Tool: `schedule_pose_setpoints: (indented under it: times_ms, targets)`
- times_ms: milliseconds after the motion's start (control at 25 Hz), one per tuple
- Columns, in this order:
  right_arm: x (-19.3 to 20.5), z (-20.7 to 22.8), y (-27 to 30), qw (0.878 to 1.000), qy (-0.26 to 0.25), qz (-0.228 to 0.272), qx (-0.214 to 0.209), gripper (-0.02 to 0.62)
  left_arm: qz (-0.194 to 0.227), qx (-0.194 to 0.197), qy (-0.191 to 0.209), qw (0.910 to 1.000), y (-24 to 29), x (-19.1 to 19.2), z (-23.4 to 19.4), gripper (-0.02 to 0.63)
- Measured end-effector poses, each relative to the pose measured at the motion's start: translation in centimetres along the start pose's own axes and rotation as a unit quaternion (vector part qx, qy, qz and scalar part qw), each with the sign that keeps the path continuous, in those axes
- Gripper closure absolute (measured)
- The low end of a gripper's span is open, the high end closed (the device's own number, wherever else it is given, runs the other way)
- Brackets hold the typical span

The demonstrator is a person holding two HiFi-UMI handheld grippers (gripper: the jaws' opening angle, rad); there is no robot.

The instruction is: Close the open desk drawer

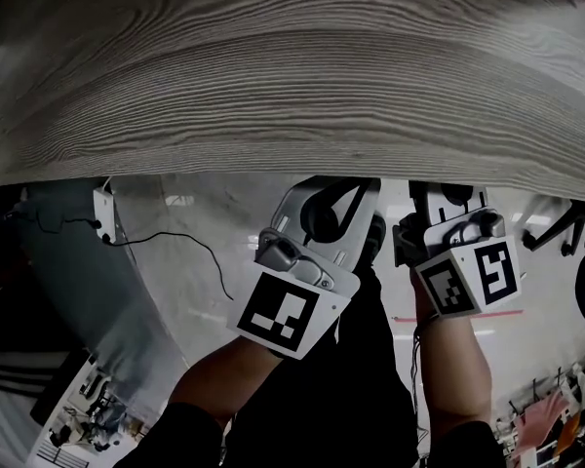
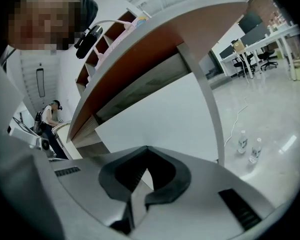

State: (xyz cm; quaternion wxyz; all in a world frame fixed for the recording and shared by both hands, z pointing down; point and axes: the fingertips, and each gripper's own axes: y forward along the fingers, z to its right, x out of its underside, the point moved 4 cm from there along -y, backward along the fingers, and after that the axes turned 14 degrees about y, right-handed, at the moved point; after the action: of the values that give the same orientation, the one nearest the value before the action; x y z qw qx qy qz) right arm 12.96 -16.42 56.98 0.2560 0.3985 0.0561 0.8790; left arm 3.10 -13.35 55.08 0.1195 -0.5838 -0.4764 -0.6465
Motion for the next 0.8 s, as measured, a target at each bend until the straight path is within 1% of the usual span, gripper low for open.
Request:
schedule_pose_setpoints:
  times_ms: [120,440,560,800]
  targets:
    - [0.4,-0.3,0.6,1.0,-0.006,-0.003,-0.002,0.583,0.004,-0.008,-0.003,1.0,0.1,-0.4,-0.7,0.598]
    - [0.2,0.2,0.3,1.0,-0.007,0.007,0.012,0.583,0.011,-0.024,0.005,0.9996,1.0,-0.7,-1.3,0.598]
    - [-0.1,-0.2,0.0,1.0,-0.02,0.013,0.011,0.583,0.012,-0.023,0.01,0.9996,0.7,-0.8,-1.4,0.598]
    - [-0.5,-0.3,-0.2,0.999,-0.028,0.016,0.003,0.583,0.012,-0.015,0.014,0.9997,0.6,-0.9,-0.7,0.598]
